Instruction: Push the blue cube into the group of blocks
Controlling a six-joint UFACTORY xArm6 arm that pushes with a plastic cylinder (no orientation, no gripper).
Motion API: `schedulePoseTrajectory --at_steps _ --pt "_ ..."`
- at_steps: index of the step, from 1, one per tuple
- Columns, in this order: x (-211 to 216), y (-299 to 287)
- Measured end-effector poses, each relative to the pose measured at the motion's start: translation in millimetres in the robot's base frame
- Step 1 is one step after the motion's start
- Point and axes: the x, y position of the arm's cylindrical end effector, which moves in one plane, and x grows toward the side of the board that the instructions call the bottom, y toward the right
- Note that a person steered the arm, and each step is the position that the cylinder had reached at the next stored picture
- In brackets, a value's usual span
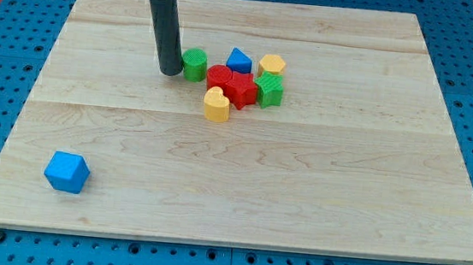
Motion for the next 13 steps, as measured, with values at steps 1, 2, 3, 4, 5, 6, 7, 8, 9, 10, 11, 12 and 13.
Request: schedulePoseTrajectory --at_steps 1,2,3,4,5,6,7,8,9,10,11,12,13 --pt "6 -13" --pt "60 -26" --pt "97 15" --pt "159 26" --pt "216 -10" --pt "235 -87" --pt "210 -141" --pt "167 -141" --pt "139 -140" --pt "189 -161" --pt "193 -153" --pt "186 -92" --pt "187 -61"
